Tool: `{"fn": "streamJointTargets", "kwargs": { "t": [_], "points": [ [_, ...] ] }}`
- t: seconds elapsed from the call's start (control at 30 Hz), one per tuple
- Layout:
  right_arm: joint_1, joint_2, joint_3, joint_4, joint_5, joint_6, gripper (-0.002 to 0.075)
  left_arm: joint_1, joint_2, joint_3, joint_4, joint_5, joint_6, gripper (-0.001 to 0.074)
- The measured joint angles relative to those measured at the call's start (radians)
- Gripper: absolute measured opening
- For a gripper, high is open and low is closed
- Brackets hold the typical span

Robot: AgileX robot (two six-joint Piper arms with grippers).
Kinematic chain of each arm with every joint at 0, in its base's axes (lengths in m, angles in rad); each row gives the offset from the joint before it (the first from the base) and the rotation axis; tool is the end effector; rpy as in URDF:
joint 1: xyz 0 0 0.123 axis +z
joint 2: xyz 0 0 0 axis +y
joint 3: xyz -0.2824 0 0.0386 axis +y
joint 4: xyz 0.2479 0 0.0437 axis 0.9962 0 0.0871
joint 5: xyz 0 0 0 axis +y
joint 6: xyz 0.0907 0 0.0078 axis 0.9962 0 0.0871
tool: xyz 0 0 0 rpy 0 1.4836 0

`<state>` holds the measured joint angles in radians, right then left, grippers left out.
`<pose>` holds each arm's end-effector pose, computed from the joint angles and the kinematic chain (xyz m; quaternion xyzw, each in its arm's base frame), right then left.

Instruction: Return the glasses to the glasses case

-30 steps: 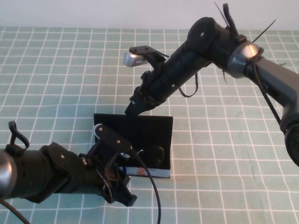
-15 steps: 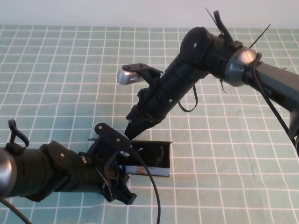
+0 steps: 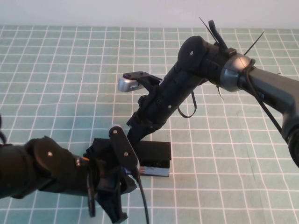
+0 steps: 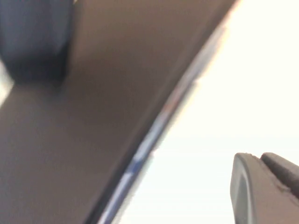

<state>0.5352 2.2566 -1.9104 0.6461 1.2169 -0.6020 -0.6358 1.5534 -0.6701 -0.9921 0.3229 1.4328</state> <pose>0.3777 0.2838 0.2001 -0.4293 0.8497 0.3010 0.0551 0.2059 -0.1821 0.1694 0.5292 0.7871 -0.1524 0.2779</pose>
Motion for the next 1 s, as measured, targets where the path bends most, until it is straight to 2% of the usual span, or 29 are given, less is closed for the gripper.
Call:
{"fn": "streamJointTargets", "kwargs": {
  "t": [0.23,0.5,0.63,0.87,1.0],
  "points": [
    [0.000,0.004,0.000,0.000,0.000,-0.010,-0.0013,0.000,-0.186,0.000,0.264,0.103,-0.147,0.0000],
    [0.000,0.022,0.000,0.007,0.000,-0.027,-0.0013,0.000,-0.364,0.000,0.629,0.243,-0.503,0.0000],
    [0.000,0.022,-0.009,0.003,0.000,-0.038,-0.0013,0.000,-0.389,0.002,0.731,0.307,-0.646,0.0000],
    [0.002,-0.074,-0.035,-0.055,-0.002,-0.084,-0.0013,0.000,-0.418,0.004,0.804,0.448,-0.653,0.0000],
    [0.002,-0.213,-0.039,-0.115,0.002,-0.088,-0.0013,0.000,-0.422,-0.040,0.992,0.632,-0.729,0.0000]
  ]
}}
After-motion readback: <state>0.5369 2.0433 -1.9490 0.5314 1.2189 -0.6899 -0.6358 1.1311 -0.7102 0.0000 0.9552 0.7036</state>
